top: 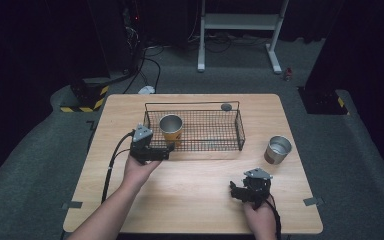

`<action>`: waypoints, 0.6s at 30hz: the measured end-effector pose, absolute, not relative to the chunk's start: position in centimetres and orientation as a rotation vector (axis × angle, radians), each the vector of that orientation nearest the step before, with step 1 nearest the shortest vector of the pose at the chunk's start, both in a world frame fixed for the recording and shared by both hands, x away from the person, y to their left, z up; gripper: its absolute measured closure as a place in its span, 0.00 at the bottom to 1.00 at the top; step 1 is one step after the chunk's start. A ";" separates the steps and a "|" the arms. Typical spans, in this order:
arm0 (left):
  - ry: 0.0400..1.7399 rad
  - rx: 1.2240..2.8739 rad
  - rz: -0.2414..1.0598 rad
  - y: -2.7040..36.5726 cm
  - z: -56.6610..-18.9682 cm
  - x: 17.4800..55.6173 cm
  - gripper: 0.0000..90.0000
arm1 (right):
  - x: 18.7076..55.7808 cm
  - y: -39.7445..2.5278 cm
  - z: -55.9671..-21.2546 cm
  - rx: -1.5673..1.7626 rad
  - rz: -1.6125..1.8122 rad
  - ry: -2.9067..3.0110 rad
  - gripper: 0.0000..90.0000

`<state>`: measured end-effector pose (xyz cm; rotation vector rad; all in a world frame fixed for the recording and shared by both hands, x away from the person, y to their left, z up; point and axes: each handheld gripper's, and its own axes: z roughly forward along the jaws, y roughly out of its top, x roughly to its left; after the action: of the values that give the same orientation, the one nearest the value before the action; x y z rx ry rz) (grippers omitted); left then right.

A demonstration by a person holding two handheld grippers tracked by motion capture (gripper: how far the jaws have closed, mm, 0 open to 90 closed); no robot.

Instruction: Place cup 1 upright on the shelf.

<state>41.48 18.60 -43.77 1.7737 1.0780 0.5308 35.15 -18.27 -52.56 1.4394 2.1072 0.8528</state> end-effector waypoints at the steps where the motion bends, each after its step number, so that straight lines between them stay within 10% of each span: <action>1: 1.078 1.774 0.531 18.6 -43.8 41.5 0.03 | 35.1 -18.3 -52.6 1.439 0.853 2.107 0.12; 18: 1.054 1.804 0.474 19.9 -45.2 38.8 0.05 | 35.1 -18.3 -52.6 1.440 0.852 2.107 0.12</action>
<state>38.81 19.85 -45.17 1.8042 1.0539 0.4745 35.14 -18.27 -52.56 1.4397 2.1074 0.8524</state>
